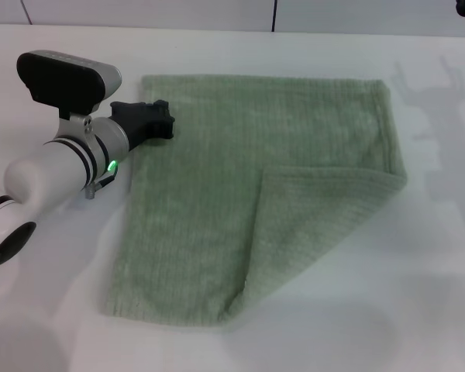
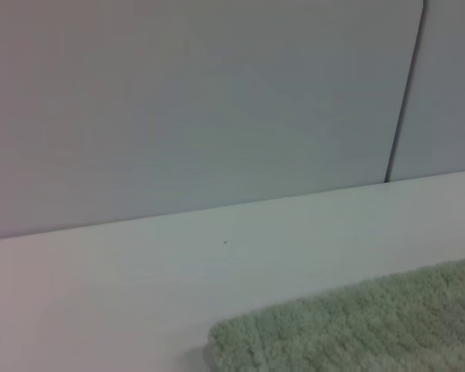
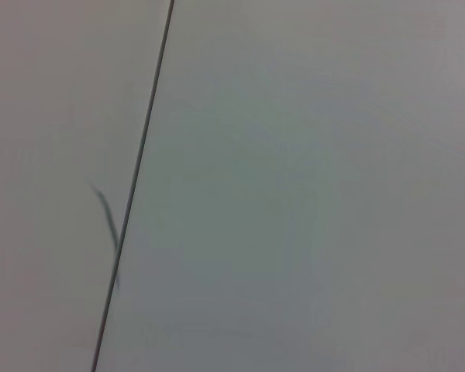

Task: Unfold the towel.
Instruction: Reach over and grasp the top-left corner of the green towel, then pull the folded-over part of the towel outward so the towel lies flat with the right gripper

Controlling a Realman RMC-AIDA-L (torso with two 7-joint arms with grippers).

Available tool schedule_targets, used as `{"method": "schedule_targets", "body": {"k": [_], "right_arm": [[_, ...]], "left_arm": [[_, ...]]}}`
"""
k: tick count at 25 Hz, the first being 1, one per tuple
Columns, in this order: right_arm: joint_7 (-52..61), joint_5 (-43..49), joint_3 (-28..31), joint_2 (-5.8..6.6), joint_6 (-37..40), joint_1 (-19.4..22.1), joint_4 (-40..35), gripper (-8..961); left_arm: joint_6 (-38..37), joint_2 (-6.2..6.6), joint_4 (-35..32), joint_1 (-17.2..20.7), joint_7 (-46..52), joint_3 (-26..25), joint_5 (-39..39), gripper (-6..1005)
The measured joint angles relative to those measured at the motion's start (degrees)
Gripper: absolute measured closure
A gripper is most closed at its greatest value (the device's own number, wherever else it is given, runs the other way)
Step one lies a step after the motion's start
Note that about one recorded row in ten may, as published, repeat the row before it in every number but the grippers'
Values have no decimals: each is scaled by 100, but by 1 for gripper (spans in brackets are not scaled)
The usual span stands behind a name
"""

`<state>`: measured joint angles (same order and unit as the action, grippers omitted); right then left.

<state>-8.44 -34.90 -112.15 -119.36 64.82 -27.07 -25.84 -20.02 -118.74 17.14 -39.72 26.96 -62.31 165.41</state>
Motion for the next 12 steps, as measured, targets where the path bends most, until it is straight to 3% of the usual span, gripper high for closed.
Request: {"method": "schedule_targets", "body": {"k": [12], "right_arm": [[616, 354, -16, 20, -505, 10, -437, 138]], "left_arm": [[-20, 0, 23, 48, 3, 0, -8, 1001]]}}
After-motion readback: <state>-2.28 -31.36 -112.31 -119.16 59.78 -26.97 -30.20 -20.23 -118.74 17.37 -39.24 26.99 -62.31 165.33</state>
